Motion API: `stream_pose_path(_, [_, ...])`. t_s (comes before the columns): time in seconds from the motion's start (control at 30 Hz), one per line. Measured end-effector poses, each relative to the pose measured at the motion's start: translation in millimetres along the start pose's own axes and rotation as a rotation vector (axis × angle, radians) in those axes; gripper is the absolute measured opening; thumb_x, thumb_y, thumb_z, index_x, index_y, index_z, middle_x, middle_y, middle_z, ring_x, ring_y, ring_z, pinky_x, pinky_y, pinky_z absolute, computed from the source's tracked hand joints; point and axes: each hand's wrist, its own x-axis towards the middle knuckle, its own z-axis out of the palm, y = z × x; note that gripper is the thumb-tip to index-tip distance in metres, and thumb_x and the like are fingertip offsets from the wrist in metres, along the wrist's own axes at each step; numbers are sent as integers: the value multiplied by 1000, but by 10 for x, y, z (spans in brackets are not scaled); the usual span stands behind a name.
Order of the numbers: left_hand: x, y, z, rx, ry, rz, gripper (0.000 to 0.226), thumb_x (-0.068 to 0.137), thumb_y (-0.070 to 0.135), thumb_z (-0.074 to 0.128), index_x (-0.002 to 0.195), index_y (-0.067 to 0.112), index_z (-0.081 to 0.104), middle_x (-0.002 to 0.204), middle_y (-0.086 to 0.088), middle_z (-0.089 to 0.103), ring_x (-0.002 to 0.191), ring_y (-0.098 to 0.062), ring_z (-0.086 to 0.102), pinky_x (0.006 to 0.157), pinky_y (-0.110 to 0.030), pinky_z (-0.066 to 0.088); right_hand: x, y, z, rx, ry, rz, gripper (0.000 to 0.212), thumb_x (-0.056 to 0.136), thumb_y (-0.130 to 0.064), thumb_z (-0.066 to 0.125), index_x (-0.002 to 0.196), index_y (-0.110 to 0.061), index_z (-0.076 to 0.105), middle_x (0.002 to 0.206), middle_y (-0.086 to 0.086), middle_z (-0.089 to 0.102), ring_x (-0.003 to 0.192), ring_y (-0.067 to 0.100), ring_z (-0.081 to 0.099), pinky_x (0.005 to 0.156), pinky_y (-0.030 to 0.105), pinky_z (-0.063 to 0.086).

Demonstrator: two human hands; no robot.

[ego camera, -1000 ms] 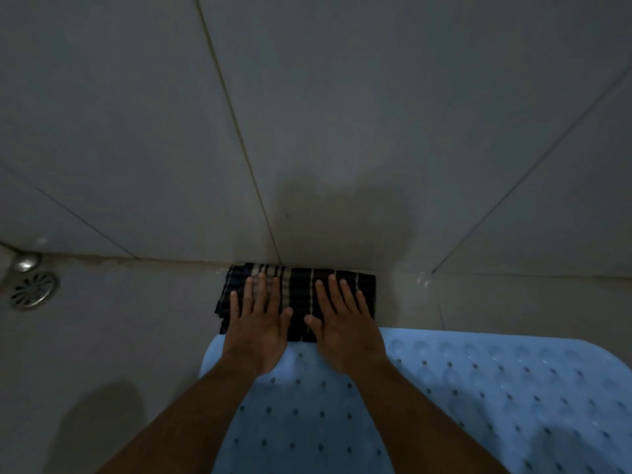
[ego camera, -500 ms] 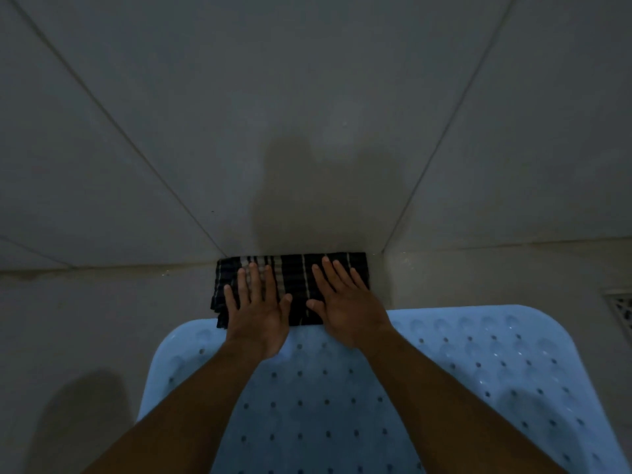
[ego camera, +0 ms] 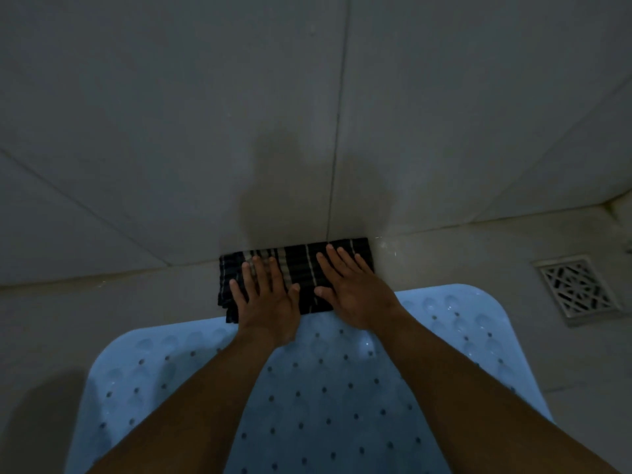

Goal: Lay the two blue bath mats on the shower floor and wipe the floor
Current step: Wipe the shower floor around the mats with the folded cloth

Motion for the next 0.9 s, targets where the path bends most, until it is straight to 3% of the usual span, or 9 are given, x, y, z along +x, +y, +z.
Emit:
stream_pose_path(0.1, [10, 166, 17, -1, -7, -11, 69, 102, 52, 4, 152, 15, -27, 158, -11, -35, 145, -31, -33, 117, -55, -19, -54, 154, -39, 26, 7, -2, 64, 105, -52, 19, 158, -23, -3, 166, -1, -11, 152, 15, -11, 121, 34, -10])
stream_pose_path(0.33, [-5, 648, 65, -20, -19, 27, 69, 103, 51, 5, 152, 15, -27, 158, -12, -35, 145, -31, -33, 116, -55, -20, -247, 591, -135, 13, 9, 35, 63, 107, -46, 22, 158, -21, -4, 166, 0, -9, 152, 14, -9, 123, 35, -7])
stream_pose_path(0.63, [-14, 1372, 109, -28, -56, 1, 70, 102, 52, 4, 150, 14, -29, 156, -12, -37, 144, -32, -35, 116, -55, -21, -458, 1210, -260, -5, -18, 68, 64, 107, -46, 20, 158, -20, -7, 166, -1, -12, 152, 15, -12, 122, 35, -8])
stream_pose_path(0.9, [25, 1375, 70, -13, -130, -40, 72, 100, 57, 5, 151, 19, -29, 155, -8, -41, 143, -28, -37, 116, -53, -22, -455, 1124, -167, 0, 14, 141, 74, 92, -54, -5, 158, -22, -9, 165, 0, -16, 152, 17, -16, 119, 38, -15])
